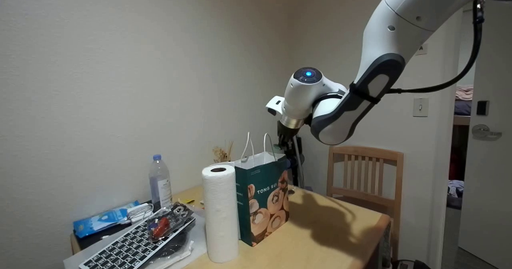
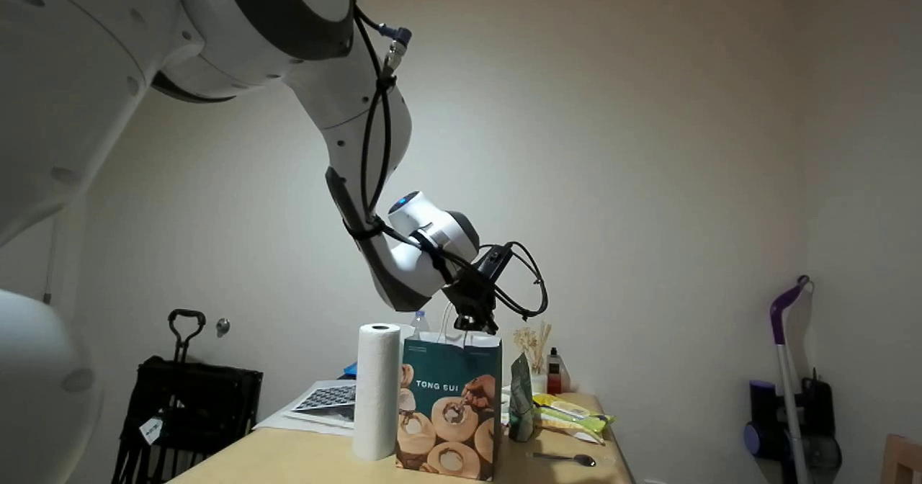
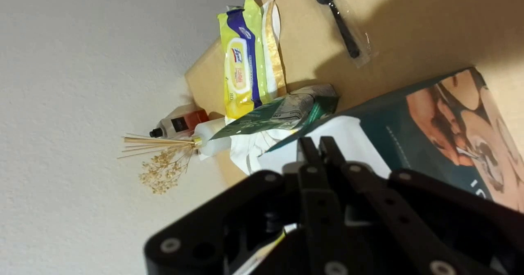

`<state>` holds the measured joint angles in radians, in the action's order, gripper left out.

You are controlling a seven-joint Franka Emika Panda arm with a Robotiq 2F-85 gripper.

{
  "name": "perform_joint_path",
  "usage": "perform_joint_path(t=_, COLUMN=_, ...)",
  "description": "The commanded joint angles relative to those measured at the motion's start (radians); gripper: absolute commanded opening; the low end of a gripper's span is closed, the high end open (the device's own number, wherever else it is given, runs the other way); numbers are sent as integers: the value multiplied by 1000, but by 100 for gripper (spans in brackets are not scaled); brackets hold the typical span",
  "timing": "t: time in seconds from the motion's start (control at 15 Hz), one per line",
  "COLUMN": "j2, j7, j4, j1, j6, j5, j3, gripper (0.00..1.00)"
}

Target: Pick up the green thing on the table and put it in the paper bag

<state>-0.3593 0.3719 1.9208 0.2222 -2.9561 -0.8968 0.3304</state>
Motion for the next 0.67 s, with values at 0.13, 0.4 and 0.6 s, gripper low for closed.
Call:
perform_joint_path(t=0.13, j2=46, j7=-76, j4=81, j1=65, j6=-39, j5=-132, j3=45, gripper=7)
perform_joint_path(t=0.4, j2=-9, j7=-153, j4=17, j1=79, j6=-110, j5=-198, j3=83, gripper=8)
perform_joint_path(t=0.6, j2=-25, j7=-142, j4=5, j1=73, j6=-111, j5=-179, j3=86, gripper=7)
